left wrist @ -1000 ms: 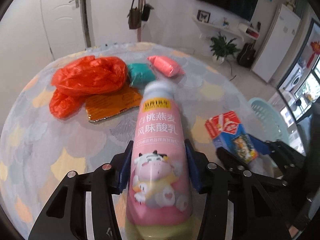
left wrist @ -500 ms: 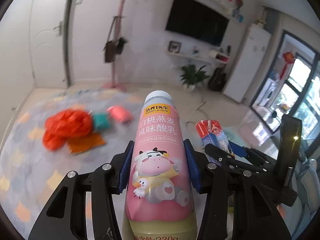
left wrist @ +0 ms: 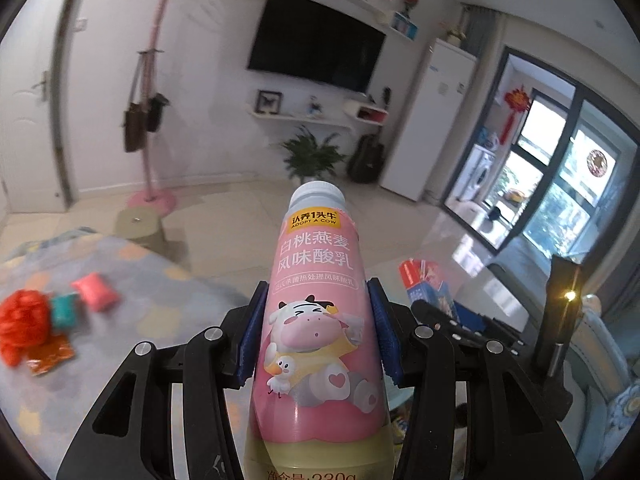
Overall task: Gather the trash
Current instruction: 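Carry the yogurt bottle and card box over the basket and open both tools, then grasp the red plastic bag with the left tool while the right tool grasps the pink packet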
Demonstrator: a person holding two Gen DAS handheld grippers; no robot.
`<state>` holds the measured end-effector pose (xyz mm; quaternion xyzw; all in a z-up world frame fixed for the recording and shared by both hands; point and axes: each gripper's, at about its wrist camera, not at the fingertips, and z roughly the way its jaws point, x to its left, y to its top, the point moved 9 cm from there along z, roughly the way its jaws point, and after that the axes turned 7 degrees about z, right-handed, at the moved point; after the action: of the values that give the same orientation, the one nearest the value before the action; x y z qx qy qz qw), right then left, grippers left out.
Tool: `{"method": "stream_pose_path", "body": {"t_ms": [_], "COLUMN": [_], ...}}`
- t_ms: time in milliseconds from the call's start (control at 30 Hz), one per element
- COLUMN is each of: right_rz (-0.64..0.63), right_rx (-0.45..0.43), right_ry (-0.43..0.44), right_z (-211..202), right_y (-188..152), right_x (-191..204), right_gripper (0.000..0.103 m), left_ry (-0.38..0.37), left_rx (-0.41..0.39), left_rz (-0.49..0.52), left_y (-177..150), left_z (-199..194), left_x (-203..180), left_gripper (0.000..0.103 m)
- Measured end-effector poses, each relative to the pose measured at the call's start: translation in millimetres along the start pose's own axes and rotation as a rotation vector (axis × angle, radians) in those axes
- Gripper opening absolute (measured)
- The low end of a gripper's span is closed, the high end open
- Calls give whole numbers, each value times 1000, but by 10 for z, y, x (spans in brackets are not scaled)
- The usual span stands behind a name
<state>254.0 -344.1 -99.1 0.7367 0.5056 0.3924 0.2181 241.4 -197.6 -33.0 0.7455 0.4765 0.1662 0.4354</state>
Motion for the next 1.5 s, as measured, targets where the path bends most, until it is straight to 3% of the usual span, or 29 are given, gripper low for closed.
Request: {"method": "stream_pose_path", "body": {"t_ms": [267, 433, 467, 567, 800, 1100, 1300, 1500], "right_rz": [120, 150, 152, 151, 136, 86, -22, -154], "right_rx": [142, 217, 224, 243, 229, 197, 148, 139], "right_ry": [-123, -151, -151, -159, -156, -102, -22, 70], "right_z": [463, 738, 774, 837, 843, 683, 493, 447], "right_y": [-328, -523, -547, -602, -570, -515, -424, -499], "right_x": [-783, -968, -979, -1029, -995, -615, 43, 865], "right_gripper": [57, 57, 57, 59, 59, 59, 59, 59], "left_ry": [-70, -100, -104, -101, -99, -93, -48, 50], "left_rx": [193, 284, 284, 275, 252, 187, 89, 9], "left_rz": [-22, -5, -2, 17, 4, -44, -92, -171], "left_y": [-502, -794, -802, -832, -817, -743, -648, -609], "left_z": [975, 1346, 1370, 1369, 1282, 943, 471, -38], "left_x": [-220, -292, -296, -272, -196, 60, 450, 1059], "left_gripper": [47, 47, 45, 54, 54, 54, 54, 54]}}
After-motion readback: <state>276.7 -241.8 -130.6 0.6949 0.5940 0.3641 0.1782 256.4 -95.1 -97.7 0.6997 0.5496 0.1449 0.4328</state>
